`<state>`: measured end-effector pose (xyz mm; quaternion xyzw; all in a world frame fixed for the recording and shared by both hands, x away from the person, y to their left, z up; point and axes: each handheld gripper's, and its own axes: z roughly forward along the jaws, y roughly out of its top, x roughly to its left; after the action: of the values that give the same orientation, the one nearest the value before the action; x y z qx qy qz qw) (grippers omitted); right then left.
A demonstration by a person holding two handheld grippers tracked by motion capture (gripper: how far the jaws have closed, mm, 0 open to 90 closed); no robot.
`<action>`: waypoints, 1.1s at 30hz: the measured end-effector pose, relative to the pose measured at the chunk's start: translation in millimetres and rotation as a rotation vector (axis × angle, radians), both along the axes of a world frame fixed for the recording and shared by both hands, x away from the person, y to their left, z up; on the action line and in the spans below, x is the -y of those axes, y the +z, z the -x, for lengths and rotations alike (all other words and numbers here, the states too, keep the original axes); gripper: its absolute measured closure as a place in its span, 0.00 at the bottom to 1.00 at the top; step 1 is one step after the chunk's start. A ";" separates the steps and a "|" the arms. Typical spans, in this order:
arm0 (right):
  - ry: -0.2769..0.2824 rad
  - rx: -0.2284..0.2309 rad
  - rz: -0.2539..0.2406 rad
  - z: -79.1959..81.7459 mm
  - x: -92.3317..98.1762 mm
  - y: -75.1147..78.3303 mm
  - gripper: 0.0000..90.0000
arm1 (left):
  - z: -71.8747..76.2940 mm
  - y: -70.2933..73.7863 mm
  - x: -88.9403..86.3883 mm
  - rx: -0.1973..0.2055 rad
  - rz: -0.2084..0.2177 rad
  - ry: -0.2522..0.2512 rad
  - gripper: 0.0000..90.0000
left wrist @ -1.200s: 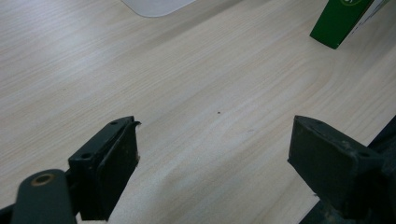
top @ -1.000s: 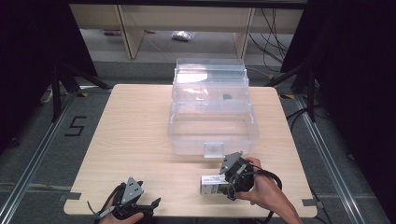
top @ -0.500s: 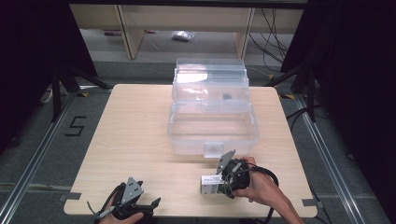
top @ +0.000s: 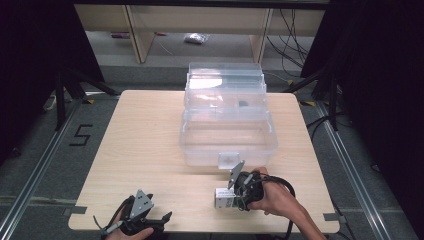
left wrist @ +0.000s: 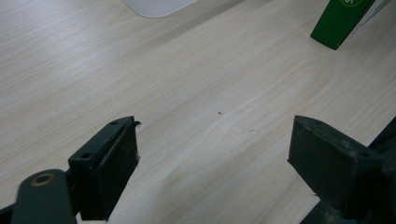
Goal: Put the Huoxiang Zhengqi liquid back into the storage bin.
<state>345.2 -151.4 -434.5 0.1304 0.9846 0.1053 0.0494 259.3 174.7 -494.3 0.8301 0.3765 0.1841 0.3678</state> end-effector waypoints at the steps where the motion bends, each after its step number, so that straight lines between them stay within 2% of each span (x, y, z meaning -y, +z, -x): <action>1: 0.027 0.004 0.002 -0.7 -0.9 -0.1 0.56 | 0.0 -0.2 0.2 0.000 0.002 0.003 0.17; 6: 0.028 -0.017 0.043 -0.9 -4.6 -1.1 0.61 | 0.1 -0.3 0.3 0.001 0.009 0.006 0.17; 7: 0.060 -0.013 0.048 -3.3 -5.4 -1.4 0.63 | -0.1 -0.3 0.2 0.000 0.007 0.006 0.17; 8: 0.030 -0.029 0.057 -2.4 -6.1 -0.9 0.64 | 0.0 -0.8 0.9 0.002 0.017 0.013 0.17; 10: 0.119 -0.016 0.053 -7.3 -6.6 -2.0 0.67 | 0.1 -1.4 1.7 0.005 0.029 0.022 0.17; 11: 0.072 -0.038 0.068 -4.1 -7.9 -0.3 0.69 | -0.3 -1.5 1.6 0.005 0.026 0.024 0.17; 12: 0.116 -0.030 0.065 -6.5 -8.9 -0.5 0.70 | -0.2 -1.3 1.6 0.005 0.026 0.024 0.17; 13: 0.081 -0.045 0.072 -4.9 -9.1 0.5 0.71 | 0.3 -0.6 1.3 0.002 0.023 0.015 0.17; 14: 0.086 -0.046 0.077 -5.3 -9.6 0.6 0.71 | 0.6 -1.4 2.8 0.006 0.043 0.028 0.17; 15: 0.086 -0.056 0.085 -5.4 -10.3 1.2 0.71 | 0.5 -1.3 2.6 0.006 0.042 0.026 0.17; 16: 0.083 -0.054 0.086 -5.4 -10.6 1.4 0.71 | 0.5 -1.4 2.7 0.006 0.043 0.028 0.17; 17: 0.105 -0.049 0.079 -7.1 -10.1 0.7 0.72 | -0.1 0.2 -0.1 -0.001 0.005 0.004 0.17; 18: 0.123 -0.046 0.074 -8.8 -9.6 0.3 0.72 | 0.0 -0.1 0.3 0.000 0.012 0.008 0.17; 21: 0.131 -0.050 0.079 -8.6 -9.9 2.6 0.72 | 0.1 -0.4 0.7 0.000 0.017 0.011 0.17; 22: 0.091 -0.053 0.079 -6.1 -9.2 4.1 0.72 | 0.2 -0.6 1.1 0.001 0.022 0.014 0.17; 24: 0.094 -0.046 0.083 -6.1 -8.5 7.1 0.72 | 0.0 0.2 0.0 -0.001 0.005 0.004 0.17; 25: 0.160 -0.027 0.069 -10.3 -7.3 8.2 0.72 | 0.0 0.1 0.1 0.000 0.008 0.006 0.17; 26: 0.115 -0.042 0.061 -7.8 -6.5 10.2 0.72 | 0.0 -0.2 0.5 0.001 0.015 0.011 0.17; 29: 0.148 -0.028 0.055 -10.8 -5.3 16.2 0.72 | 0.0 -0.3 0.3 0.000 0.010 0.009 0.17; 30: 0.102 -0.041 0.066 -7.8 -4.8 19.5 0.72 | -0.2 -1.4 1.7 0.006 0.030 0.025 0.17; 33: 0.121 -0.045 0.048 -10.3 -3.3 24.7 0.72 | 0.1 -1.6 1.9 0.005 0.035 0.029 0.17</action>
<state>355.5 -148.1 -409.8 0.0716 0.9938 0.0813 0.0239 259.2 172.8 -495.9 0.8174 0.3910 0.1848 0.3806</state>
